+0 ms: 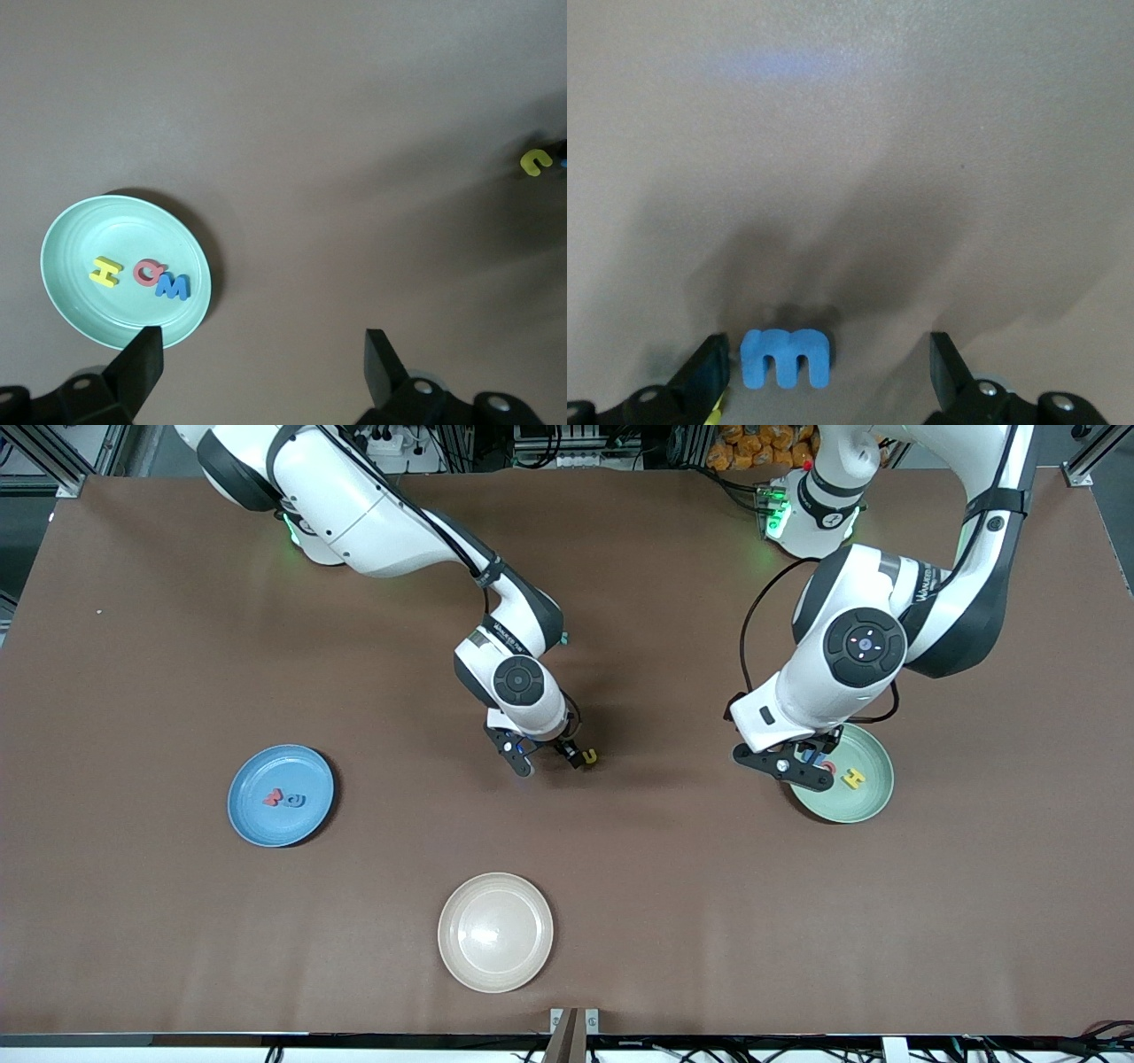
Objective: Sort upper and lower case letters into plates
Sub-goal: 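Lower the right gripper and grasp the blue lowercase m, then carry the blue m to the blue plate while the left gripper reaches the R, then release the blue m on the blue plate while the left gripper lowers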
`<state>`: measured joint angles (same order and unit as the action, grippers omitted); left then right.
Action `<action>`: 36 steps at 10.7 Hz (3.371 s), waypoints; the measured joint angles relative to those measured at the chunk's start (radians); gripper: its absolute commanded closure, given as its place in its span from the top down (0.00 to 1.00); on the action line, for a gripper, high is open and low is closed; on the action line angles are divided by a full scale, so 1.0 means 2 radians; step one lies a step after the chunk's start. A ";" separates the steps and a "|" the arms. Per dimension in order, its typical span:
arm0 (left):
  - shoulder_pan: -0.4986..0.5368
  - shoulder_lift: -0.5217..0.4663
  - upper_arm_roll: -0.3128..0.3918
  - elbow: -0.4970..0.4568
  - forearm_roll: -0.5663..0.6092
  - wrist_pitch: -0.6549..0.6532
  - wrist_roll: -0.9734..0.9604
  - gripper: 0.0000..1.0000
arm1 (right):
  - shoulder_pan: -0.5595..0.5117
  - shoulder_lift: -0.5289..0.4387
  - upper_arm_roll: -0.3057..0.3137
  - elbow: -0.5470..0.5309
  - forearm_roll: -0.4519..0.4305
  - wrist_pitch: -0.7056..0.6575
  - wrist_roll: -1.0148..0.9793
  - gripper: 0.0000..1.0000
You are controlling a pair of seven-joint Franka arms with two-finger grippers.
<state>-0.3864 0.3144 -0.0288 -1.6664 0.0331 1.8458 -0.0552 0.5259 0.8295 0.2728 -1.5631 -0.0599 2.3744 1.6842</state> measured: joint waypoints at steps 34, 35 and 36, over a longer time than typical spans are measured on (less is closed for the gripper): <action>-0.168 0.081 -0.164 -0.110 0.063 0.236 -0.280 1.00 | -0.480 -0.072 0.109 0.038 -0.020 -0.305 -0.477 0.00; -0.172 0.094 -0.166 -0.114 0.085 0.246 -0.266 1.00 | -0.476 -0.072 0.099 0.036 -0.026 -0.293 -0.478 0.00; -0.174 0.107 -0.168 -0.115 0.092 0.256 -0.226 1.00 | -0.471 -0.071 0.091 0.035 -0.035 -0.286 -0.478 0.15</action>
<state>-0.7337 0.5294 -0.3643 -1.8963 0.2168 2.3580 -0.5069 -0.4165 0.6867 0.4558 -1.4940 -0.1300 1.8030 0.7289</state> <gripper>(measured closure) 0.000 0.599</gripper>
